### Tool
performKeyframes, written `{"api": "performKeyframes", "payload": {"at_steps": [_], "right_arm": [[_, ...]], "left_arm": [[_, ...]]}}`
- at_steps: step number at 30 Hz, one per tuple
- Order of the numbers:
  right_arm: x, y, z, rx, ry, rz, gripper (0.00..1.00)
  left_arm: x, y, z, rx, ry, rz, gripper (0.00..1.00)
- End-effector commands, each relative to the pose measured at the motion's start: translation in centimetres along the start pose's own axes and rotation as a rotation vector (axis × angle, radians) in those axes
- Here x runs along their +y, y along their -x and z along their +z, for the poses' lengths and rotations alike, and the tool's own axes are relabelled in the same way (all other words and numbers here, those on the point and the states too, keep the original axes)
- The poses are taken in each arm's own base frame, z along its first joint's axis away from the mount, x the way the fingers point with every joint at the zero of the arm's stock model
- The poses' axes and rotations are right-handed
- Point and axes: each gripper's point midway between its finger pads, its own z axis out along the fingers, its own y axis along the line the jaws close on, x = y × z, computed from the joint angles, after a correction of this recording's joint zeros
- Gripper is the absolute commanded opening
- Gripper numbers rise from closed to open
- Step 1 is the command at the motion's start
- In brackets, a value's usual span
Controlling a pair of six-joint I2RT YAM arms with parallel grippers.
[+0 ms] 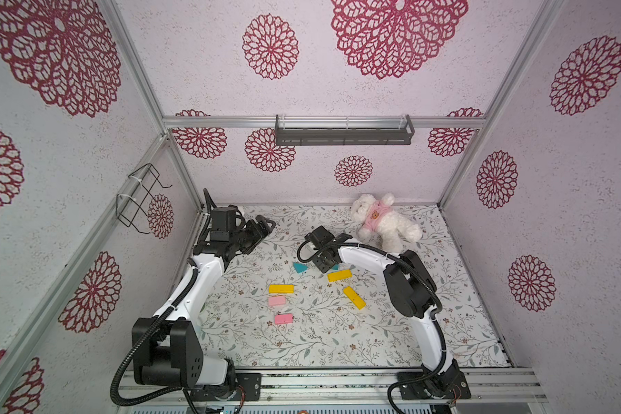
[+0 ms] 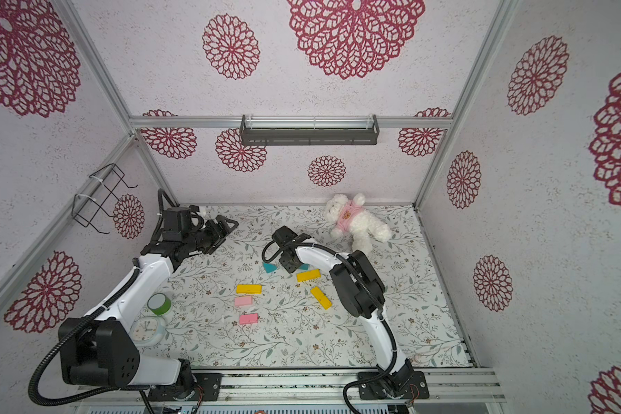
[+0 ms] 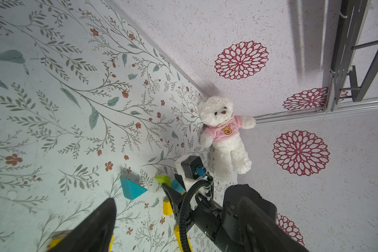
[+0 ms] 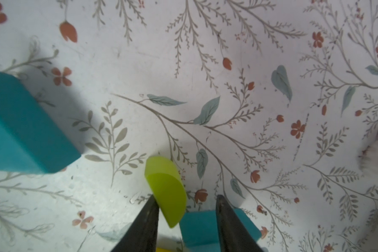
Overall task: Assemble a carrot with building blocks
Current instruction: Assemble the building block at the center of the board, then pick up the building block from the center of the board.
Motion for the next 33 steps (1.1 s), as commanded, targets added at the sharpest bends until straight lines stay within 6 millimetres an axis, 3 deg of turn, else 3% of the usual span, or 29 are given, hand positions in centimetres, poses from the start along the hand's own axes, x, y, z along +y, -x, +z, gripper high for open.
{"api": "performKeyframes", "payload": {"at_steps": [1,7,11,17,23,29,33], "right_arm": [[-1.6,1.7,-3.8,-0.065,-0.028,0.022,0.44],[-1.2,2.8,-7.8,-0.149,0.037,0.054,0.45],[1.4,3.9,-9.3,-0.174,0.150,0.031,0.52],[5.5,5.1,-6.7,-0.134,0.192,-0.041,0.57],[8.0,7.1,-5.0,-0.150,0.228,-0.061,0.60],[9.5,7.4,-2.8,-0.126,0.236,-0.058,0.59],[9.3,6.9,-1.4,-0.102,0.199,-0.048,0.53]], "left_arm": [[-0.5,0.3,0.2,-0.001,-0.006,0.010,0.89],[0.9,-0.2,1.0,0.017,0.073,-0.017,0.88],[1.3,0.5,0.5,-0.007,0.096,-0.019,0.87],[3.1,3.2,-1.7,-0.104,0.146,-0.042,0.88],[3.6,4.3,-2.4,-0.124,0.122,-0.078,0.87],[3.2,4.2,-2.3,-0.115,0.095,-0.081,0.88],[2.9,4.3,-2.6,-0.123,0.088,-0.076,0.88]]}}
